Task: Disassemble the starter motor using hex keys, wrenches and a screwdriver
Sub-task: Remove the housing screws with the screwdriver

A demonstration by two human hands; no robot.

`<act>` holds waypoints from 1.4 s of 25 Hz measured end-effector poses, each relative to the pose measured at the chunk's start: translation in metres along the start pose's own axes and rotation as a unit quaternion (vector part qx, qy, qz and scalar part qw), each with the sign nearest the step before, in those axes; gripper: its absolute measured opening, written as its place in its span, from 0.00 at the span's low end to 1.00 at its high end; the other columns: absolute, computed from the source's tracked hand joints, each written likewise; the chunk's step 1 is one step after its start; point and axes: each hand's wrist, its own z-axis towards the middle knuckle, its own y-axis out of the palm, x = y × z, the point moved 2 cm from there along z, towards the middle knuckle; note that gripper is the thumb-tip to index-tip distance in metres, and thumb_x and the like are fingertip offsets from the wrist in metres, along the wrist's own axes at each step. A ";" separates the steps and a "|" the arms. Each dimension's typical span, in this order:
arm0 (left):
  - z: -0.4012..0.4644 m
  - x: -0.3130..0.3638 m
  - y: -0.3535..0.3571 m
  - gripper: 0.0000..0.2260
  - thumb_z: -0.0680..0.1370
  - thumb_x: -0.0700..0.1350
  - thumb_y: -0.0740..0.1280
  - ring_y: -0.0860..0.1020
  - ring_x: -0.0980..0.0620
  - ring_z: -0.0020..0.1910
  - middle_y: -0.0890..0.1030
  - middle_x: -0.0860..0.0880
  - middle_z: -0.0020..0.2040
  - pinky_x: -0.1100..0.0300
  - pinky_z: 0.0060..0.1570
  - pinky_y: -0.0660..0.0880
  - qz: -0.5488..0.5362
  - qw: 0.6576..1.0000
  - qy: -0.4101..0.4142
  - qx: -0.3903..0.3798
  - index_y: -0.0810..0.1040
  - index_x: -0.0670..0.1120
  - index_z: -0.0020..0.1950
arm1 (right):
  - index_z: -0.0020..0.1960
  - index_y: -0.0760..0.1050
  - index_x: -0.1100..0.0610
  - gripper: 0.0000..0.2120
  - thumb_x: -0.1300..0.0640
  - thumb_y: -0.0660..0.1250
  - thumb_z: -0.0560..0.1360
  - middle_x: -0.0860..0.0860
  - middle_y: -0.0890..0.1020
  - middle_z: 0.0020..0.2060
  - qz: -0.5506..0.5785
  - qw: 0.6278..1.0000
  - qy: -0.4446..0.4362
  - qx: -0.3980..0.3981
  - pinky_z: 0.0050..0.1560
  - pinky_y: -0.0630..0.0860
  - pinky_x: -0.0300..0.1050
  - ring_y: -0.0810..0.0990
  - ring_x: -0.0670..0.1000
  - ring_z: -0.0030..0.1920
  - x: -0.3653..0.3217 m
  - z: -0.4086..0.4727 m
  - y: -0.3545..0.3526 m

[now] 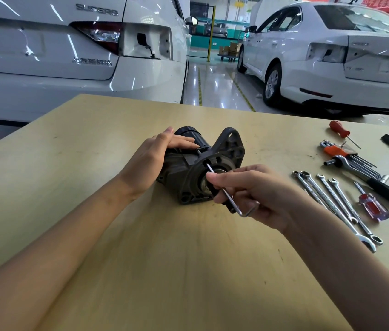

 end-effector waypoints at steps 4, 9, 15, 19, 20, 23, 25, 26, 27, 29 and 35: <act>0.001 0.000 0.000 0.28 0.85 0.46 0.42 0.74 0.62 0.62 0.80 0.53 0.60 0.56 0.70 0.64 0.005 1.000 0.000 0.000 0.83 0.48 0.51 | 0.34 0.73 0.62 0.18 0.49 0.75 0.57 0.54 0.82 0.27 -0.015 0.999 0.009 -0.030 0.15 0.58 0.30 0.63 0.42 0.15 -0.002 0.000 -0.002; 0.000 0.000 0.001 0.27 0.84 0.49 0.43 0.74 0.61 0.62 0.81 0.53 0.60 0.55 0.71 0.64 0.001 1.000 0.005 -0.005 0.83 0.48 0.51 | 0.45 0.80 0.64 0.19 0.50 0.72 0.62 0.52 0.77 0.26 0.038 0.995 0.012 -0.090 0.16 0.64 0.31 0.66 0.41 0.17 -0.004 -0.004 -0.007; 0.000 0.002 0.001 0.27 0.78 0.55 0.44 0.75 0.61 0.62 0.81 0.53 0.59 0.54 0.71 0.63 -0.011 1.000 0.003 -0.007 0.83 0.50 0.49 | 0.41 0.84 0.62 0.10 0.61 0.69 0.61 0.54 0.79 0.29 0.087 0.988 0.035 -0.121 0.19 0.69 0.33 0.70 0.42 0.20 -0.005 -0.003 -0.010; 0.000 0.002 0.000 0.27 0.79 0.54 0.44 0.74 0.61 0.62 0.80 0.52 0.60 0.54 0.71 0.64 -0.006 1.000 0.001 -0.006 0.83 0.51 0.49 | 0.38 0.84 0.63 0.10 0.61 0.72 0.58 0.57 0.79 0.29 0.098 0.990 0.025 -0.102 0.20 0.71 0.33 0.71 0.43 0.19 -0.004 -0.004 -0.008; 0.000 0.002 0.000 0.26 0.81 0.53 0.44 0.74 0.61 0.62 0.80 0.52 0.60 0.54 0.71 0.64 -0.004 1.000 0.000 -0.004 0.83 0.50 0.49 | 0.39 0.83 0.64 0.13 0.61 0.74 0.56 0.58 0.77 0.29 0.093 0.991 0.023 -0.094 0.20 0.71 0.33 0.71 0.42 0.19 -0.004 -0.004 -0.008; -0.001 0.003 0.000 0.27 0.85 0.47 0.43 0.74 0.61 0.62 0.80 0.51 0.60 0.53 0.71 0.64 0.005 1.000 -0.002 0.001 0.83 0.50 0.50 | 0.41 0.81 0.67 0.18 0.61 0.76 0.53 0.60 0.73 0.32 0.080 0.995 0.014 -0.061 0.19 0.71 0.33 0.71 0.43 0.18 -0.003 -0.003 -0.008; -0.001 0.003 0.000 0.27 0.85 0.46 0.43 0.75 0.61 0.62 0.81 0.51 0.59 0.54 0.71 0.63 0.010 1.000 -0.003 0.004 0.83 0.49 0.50 | 0.41 0.81 0.67 0.15 0.62 0.75 0.57 0.60 0.73 0.31 0.068 0.997 0.007 -0.037 0.18 0.69 0.32 0.70 0.43 0.17 -0.004 -0.004 -0.007; -0.001 0.004 -0.001 0.27 0.85 0.46 0.43 0.75 0.61 0.62 0.81 0.51 0.59 0.54 0.71 0.63 0.010 1.000 -0.002 0.005 0.83 0.48 0.51 | 0.40 0.82 0.66 0.11 0.63 0.75 0.59 0.60 0.74 0.29 0.059 0.998 0.001 -0.024 0.18 0.67 0.32 0.69 0.43 0.17 -0.005 -0.006 -0.007; 0.000 0.004 -0.001 0.27 0.85 0.45 0.43 0.75 0.61 0.61 0.81 0.51 0.59 0.55 0.71 0.63 0.010 1.000 -0.001 0.005 0.83 0.47 0.51 | 0.40 0.81 0.66 0.08 0.64 0.74 0.62 0.59 0.75 0.27 0.048 0.999 -0.008 -0.009 0.17 0.64 0.32 0.67 0.43 0.17 -0.005 -0.008 -0.007; 0.000 0.005 0.000 0.26 0.85 0.46 0.44 0.75 0.62 0.61 0.81 0.52 0.58 0.56 0.70 0.64 0.007 1.000 -0.003 0.001 0.83 0.47 0.51 | 0.40 0.81 0.64 0.03 0.65 0.73 0.68 0.55 0.76 0.23 0.003 0.999 -0.037 0.034 0.17 0.61 0.32 0.64 0.43 0.16 -0.005 -0.010 -0.005; 0.000 0.004 0.000 0.25 0.84 0.47 0.45 0.76 0.63 0.59 0.82 0.54 0.57 0.59 0.68 0.66 0.003 1.000 0.010 0.003 0.83 0.46 0.51 | 0.34 0.76 0.56 0.08 0.58 0.70 0.71 0.50 0.77 0.24 -0.318 0.882 -0.232 0.258 0.30 0.71 0.44 0.74 0.52 0.27 0.003 -0.016 0.019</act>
